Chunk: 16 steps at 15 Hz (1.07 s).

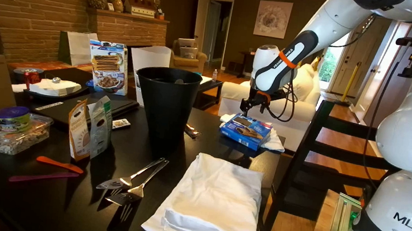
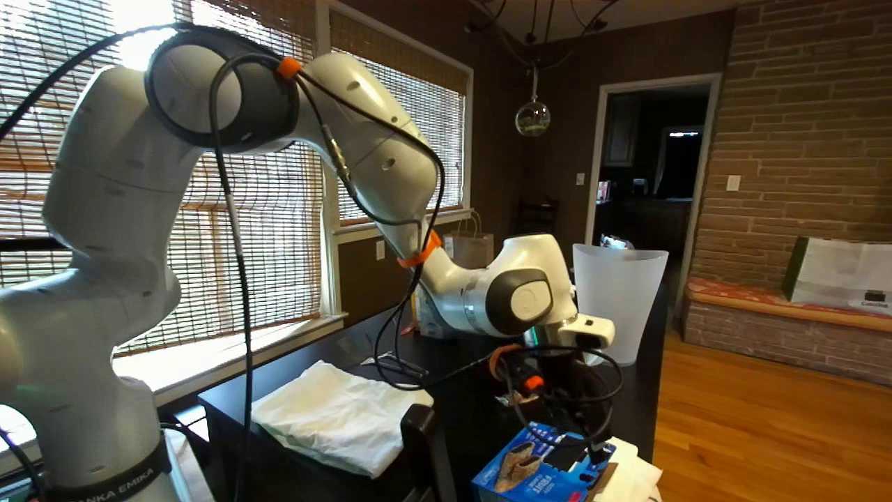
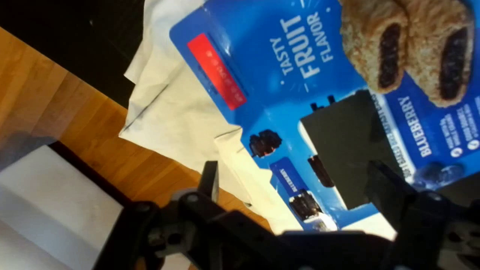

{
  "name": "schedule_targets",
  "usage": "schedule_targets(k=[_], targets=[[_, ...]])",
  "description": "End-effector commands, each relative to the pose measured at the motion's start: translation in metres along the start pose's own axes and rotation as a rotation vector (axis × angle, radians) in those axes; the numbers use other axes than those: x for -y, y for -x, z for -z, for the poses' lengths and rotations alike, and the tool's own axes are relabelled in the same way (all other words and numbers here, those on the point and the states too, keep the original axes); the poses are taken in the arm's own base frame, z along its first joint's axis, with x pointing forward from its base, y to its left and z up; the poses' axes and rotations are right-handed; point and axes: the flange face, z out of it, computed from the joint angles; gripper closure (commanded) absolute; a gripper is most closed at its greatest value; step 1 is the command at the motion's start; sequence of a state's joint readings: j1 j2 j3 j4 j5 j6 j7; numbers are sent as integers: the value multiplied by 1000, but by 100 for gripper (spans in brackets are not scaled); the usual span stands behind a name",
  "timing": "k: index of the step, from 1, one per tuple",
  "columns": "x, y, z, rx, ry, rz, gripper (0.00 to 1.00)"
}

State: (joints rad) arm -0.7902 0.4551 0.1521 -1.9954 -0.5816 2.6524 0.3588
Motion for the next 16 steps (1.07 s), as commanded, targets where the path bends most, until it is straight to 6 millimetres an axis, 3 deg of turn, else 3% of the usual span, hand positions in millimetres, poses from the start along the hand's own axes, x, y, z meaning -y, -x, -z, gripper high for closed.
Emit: schedule_targets(k=[1, 5, 6, 7, 10, 12, 16], targets=[[-15, -30, 9, 19, -52, 52, 0], [-38, -35, -10, 107, -21, 121, 0], [-42, -38, -8, 117, 98, 58, 0], [-41, -27, -1, 89, -4, 86, 0], [-42, -32, -7, 108, 65, 62, 0], [-33, -31, -11, 201, -46, 84, 0], [-40, -32, -8, 323, -236, 142, 0]])
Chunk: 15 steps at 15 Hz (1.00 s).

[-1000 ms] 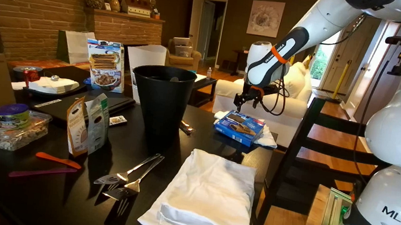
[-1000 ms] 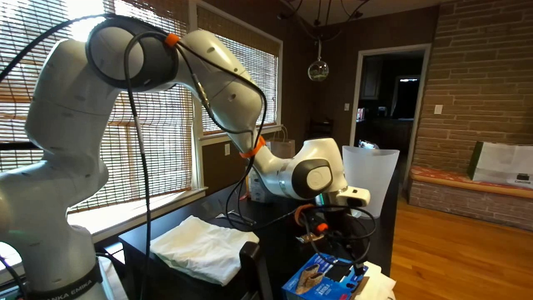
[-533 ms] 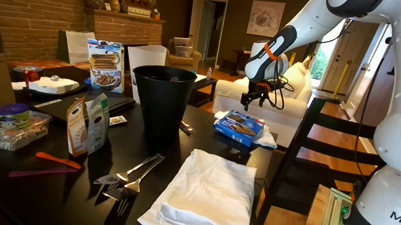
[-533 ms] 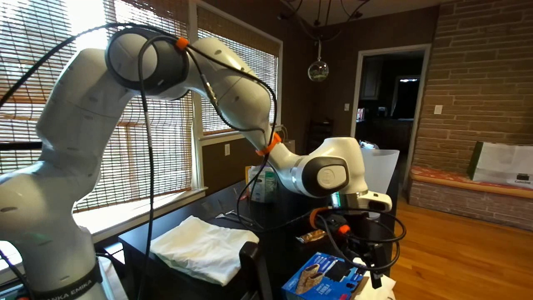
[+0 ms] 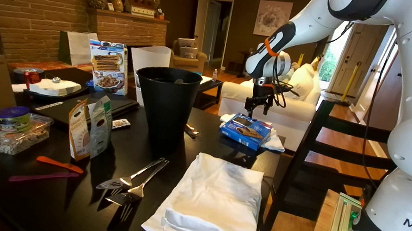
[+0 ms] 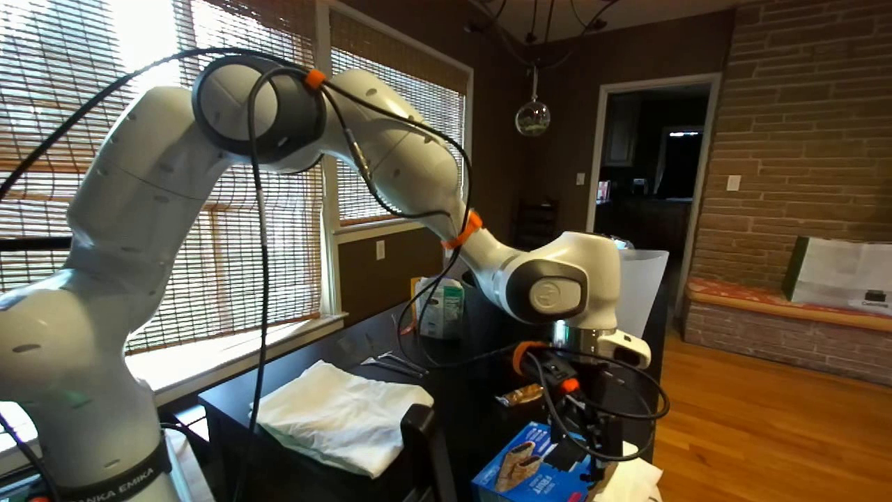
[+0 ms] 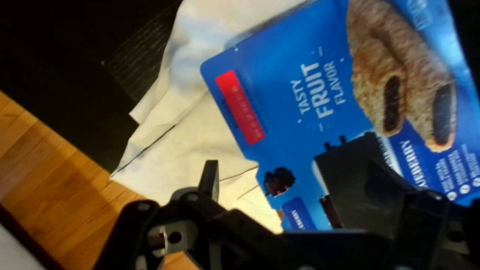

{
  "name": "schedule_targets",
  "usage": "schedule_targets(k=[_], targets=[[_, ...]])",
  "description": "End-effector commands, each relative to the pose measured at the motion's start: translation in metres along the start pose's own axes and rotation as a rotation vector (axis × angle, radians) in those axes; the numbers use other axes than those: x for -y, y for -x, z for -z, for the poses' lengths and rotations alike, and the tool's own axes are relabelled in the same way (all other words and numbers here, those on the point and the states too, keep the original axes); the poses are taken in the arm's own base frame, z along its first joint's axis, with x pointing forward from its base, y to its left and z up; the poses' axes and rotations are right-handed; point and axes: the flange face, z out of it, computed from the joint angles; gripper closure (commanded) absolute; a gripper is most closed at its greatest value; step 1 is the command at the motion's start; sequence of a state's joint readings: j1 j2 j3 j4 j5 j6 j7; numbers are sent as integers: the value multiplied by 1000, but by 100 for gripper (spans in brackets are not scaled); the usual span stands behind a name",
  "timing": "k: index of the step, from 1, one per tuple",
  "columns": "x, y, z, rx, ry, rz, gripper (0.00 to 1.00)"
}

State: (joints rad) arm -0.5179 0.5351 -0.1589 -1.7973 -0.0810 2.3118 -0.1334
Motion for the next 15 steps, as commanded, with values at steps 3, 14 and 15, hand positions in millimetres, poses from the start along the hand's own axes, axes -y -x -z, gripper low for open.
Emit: schedule_targets(k=[3, 14, 15], targets=[[-22, -10, 9, 92, -241, 181, 0], [-54, -40, -34, 30, -442, 307, 0], [-52, -43, -34, 17, -458, 312, 0]])
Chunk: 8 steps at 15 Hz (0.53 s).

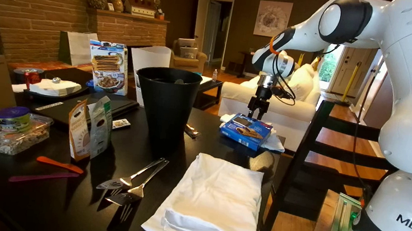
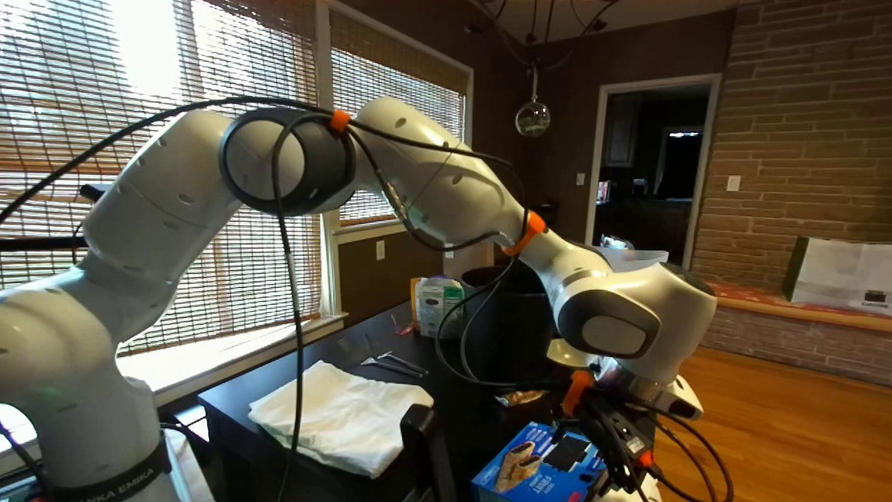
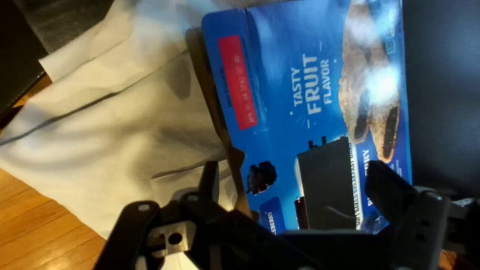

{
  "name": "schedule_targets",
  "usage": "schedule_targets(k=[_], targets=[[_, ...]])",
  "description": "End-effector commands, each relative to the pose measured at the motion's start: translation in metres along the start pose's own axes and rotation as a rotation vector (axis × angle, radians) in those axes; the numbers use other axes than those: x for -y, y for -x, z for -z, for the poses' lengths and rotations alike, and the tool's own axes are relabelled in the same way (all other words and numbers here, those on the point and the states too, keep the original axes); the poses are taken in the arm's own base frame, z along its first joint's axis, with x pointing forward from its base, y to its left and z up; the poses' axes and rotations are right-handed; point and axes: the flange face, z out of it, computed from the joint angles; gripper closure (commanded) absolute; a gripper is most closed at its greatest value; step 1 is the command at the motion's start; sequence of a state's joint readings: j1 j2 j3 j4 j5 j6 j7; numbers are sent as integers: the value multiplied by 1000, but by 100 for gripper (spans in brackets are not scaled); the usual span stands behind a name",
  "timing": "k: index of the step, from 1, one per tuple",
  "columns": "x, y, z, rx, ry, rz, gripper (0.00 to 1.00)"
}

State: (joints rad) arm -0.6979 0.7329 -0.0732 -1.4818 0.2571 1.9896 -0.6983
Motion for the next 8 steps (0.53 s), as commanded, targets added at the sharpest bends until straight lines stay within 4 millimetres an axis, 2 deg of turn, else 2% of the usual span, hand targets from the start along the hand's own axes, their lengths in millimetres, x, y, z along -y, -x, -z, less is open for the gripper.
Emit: schedule_targets(k=[1, 2, 8], targets=[[-6, -17, -1, -50, -82, 38, 8], [-5, -20, -1, -58, -92, 44, 26], [-6, -27, -2, -52, -116, 61, 70]])
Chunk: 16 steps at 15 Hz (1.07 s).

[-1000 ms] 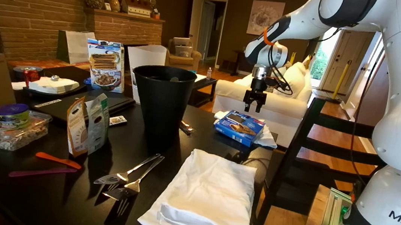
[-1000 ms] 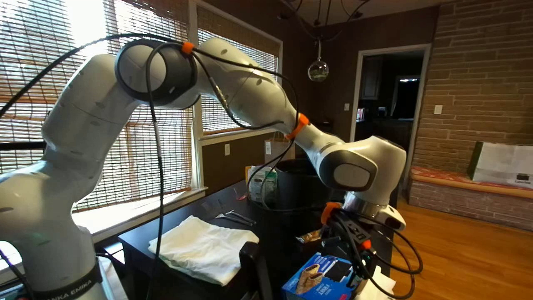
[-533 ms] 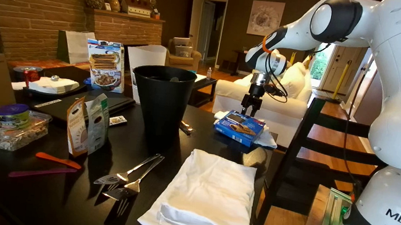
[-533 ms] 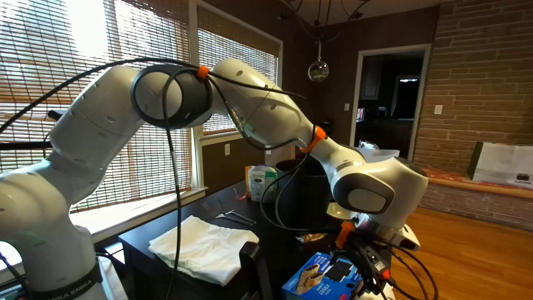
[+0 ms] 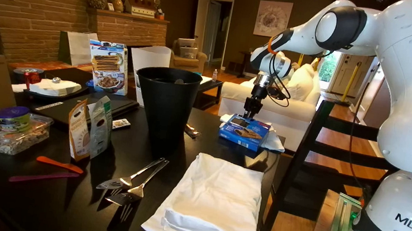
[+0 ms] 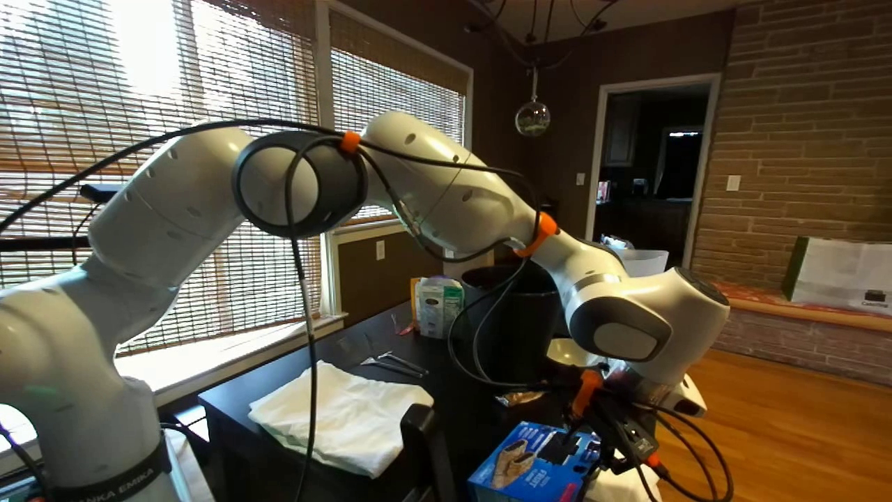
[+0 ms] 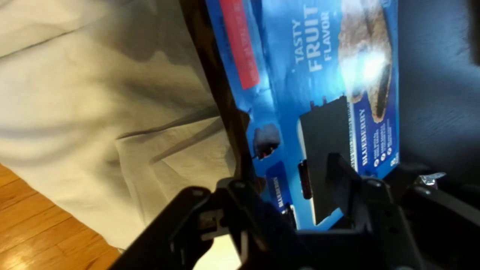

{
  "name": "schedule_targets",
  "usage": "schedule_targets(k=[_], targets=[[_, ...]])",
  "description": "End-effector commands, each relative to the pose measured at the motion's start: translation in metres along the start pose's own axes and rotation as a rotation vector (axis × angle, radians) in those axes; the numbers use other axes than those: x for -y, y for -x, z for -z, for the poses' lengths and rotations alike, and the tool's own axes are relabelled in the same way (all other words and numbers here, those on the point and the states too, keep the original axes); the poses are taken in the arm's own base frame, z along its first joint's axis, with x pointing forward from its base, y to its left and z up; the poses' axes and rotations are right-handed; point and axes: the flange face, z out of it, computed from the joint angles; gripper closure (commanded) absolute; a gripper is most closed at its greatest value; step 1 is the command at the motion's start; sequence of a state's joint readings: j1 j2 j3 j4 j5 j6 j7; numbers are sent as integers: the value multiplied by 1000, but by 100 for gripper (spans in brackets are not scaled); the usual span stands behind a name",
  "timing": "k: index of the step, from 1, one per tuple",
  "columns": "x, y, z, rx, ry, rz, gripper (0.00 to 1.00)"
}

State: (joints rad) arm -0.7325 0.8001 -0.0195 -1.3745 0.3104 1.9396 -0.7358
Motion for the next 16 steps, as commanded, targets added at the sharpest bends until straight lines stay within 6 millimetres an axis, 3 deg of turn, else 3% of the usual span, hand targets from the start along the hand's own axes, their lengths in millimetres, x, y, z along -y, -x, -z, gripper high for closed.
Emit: schedule_targets(k=[1, 5, 11, 16], targets=[[-9, -6, 1, -8, -35, 23, 77], [-12, -7, -3, -1, -38, 31, 100], [-5, -6, 7, 0, -49, 53, 100], [22, -5, 34, -10, -51, 133, 100]])
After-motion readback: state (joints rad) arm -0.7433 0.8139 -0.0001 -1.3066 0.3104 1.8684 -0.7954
